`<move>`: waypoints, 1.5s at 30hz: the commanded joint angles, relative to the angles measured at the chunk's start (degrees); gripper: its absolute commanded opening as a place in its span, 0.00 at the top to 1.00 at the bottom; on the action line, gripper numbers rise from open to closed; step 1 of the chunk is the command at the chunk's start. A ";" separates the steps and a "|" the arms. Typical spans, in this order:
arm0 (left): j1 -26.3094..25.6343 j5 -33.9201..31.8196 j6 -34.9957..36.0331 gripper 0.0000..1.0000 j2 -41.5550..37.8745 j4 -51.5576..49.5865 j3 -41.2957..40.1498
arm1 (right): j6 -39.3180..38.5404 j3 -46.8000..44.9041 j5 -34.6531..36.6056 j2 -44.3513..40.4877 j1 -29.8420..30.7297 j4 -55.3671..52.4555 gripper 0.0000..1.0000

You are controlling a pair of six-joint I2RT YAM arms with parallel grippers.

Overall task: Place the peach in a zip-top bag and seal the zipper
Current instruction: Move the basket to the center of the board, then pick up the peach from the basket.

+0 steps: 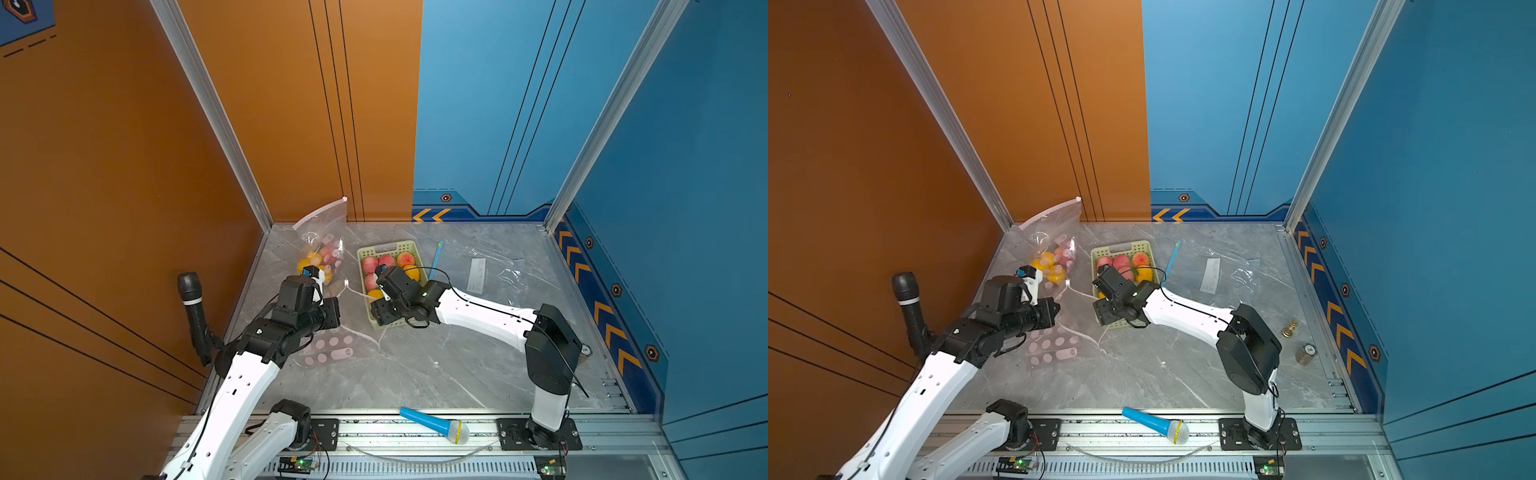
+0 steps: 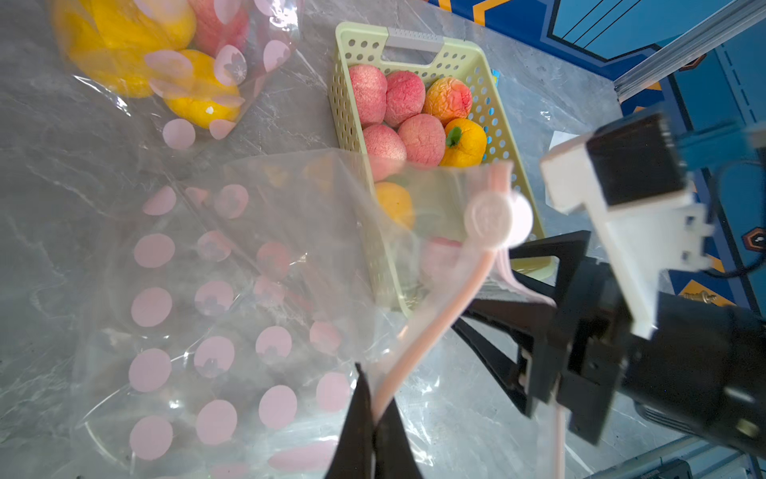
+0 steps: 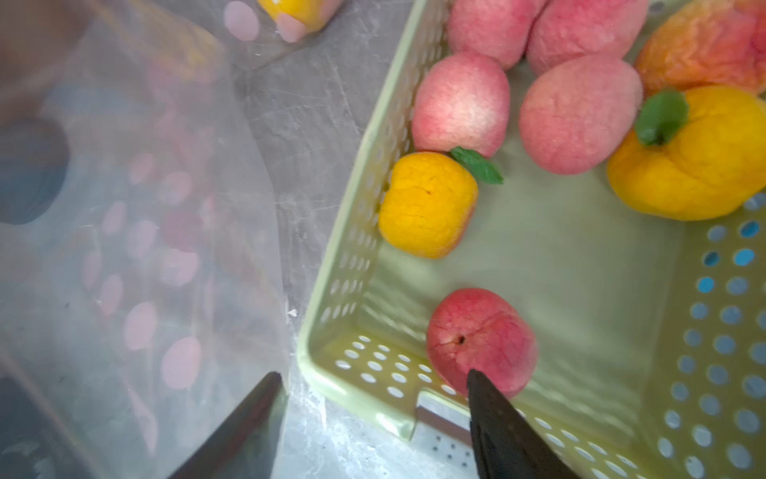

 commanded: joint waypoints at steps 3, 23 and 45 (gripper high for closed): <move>1.95 0.52 0.91 1.00 3.02 2.12 -0.26 | 0.77 1.04 -10.49 -7.53 0.18 1.30 0.24; 4.22 2.67 0.94 1.00 6.36 6.43 -0.67 | -6.19 17.86 -5.82 10.83 -10.44 -24.69 0.21; 4.19 2.99 -0.90 1.00 5.88 8.58 -2.15 | -6.88 18.61 -9.87 21.73 -10.13 -25.67 0.38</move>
